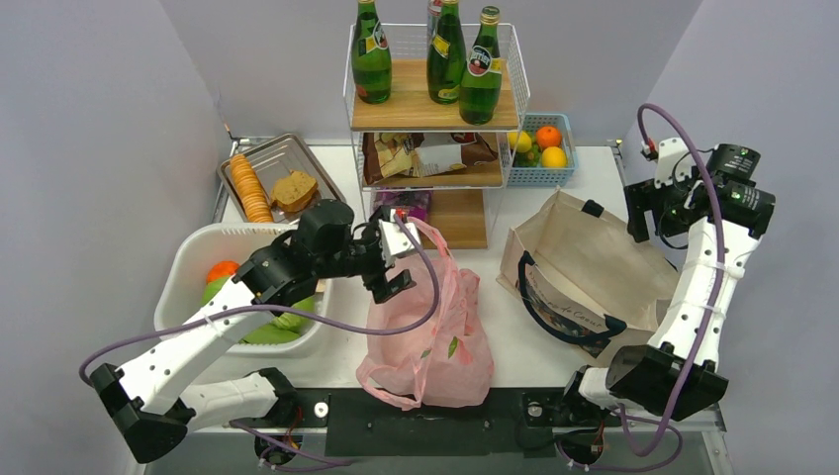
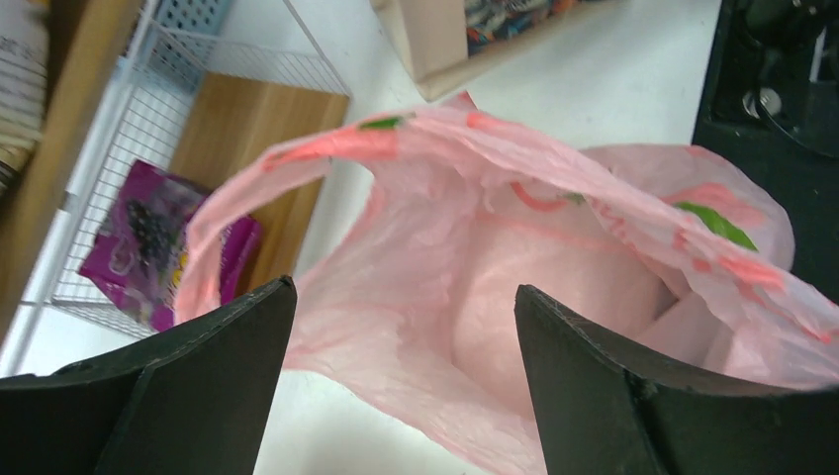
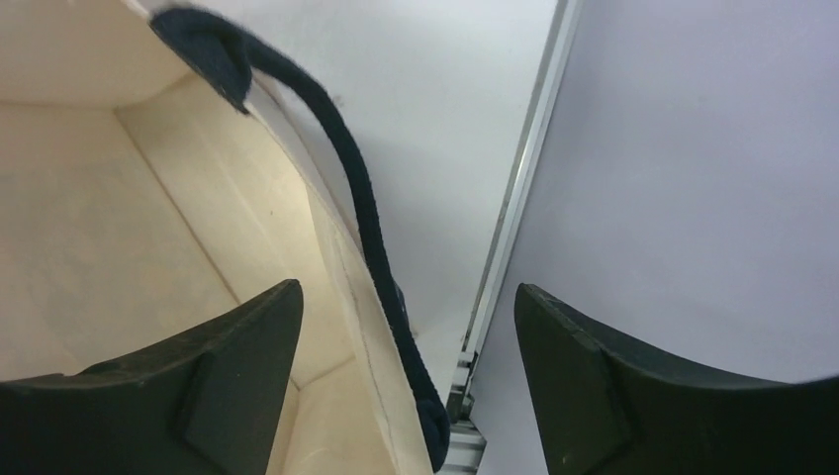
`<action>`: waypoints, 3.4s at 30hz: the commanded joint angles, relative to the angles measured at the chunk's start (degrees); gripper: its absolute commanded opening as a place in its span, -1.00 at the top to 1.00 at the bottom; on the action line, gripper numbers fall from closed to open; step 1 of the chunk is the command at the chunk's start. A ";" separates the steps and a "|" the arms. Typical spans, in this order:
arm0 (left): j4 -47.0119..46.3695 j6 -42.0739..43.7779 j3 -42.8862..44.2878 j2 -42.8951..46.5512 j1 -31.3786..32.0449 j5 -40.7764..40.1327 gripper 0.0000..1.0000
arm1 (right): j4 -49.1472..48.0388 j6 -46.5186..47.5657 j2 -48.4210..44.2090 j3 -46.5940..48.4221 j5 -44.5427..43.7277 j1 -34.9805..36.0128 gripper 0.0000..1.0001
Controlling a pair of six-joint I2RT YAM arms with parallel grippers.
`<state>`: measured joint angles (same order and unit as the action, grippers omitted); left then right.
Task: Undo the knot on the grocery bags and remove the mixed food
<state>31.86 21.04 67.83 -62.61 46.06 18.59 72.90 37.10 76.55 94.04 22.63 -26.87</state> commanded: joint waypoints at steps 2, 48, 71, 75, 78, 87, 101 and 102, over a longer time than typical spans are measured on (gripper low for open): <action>4.59 -0.56 1.58 3.24 0.96 4.02 -0.61 | -1.33 -7.84 -1.76 8.08 4.84 0.55 -0.52; -21.76 0.54 -1.21 3.87 14.59 10.42 1.00 | -43.67 -33.17 -41.61 -32.47 29.50 39.36 -0.79; -23.81 5.51 9.61 -5.48 19.81 18.86 1.00 | -38.13 -3.51 -25.71 -23.20 6.99 81.53 -0.13; -17.70 7.20 10.19 -2.07 19.80 15.76 1.00 | -36.25 -4.75 -26.87 -23.68 3.98 81.04 0.51; -11.52 9.51 11.94 0.82 19.54 12.26 0.70 | -35.48 -8.12 -29.14 -24.70 2.35 78.44 0.90; 2.51 11.57 19.16 4.54 8.65 5.31 -0.21 | -37.50 -26.44 -31.87 -25.18 4.49 64.27 1.00; -29.05 38.45 5.96 -4.51 29.52 -19.73 -0.31 | -53.69 -61.07 -19.79 -16.67 25.84 57.15 1.00; -33.44 39.69 4.75 -4.84 29.21 -21.09 -0.32 | -53.59 -60.56 -19.78 -16.65 28.40 57.48 1.00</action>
<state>14.33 50.04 77.17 -66.98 76.01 7.14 25.91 -17.67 58.41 73.76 40.40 29.74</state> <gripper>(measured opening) 0.653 0.007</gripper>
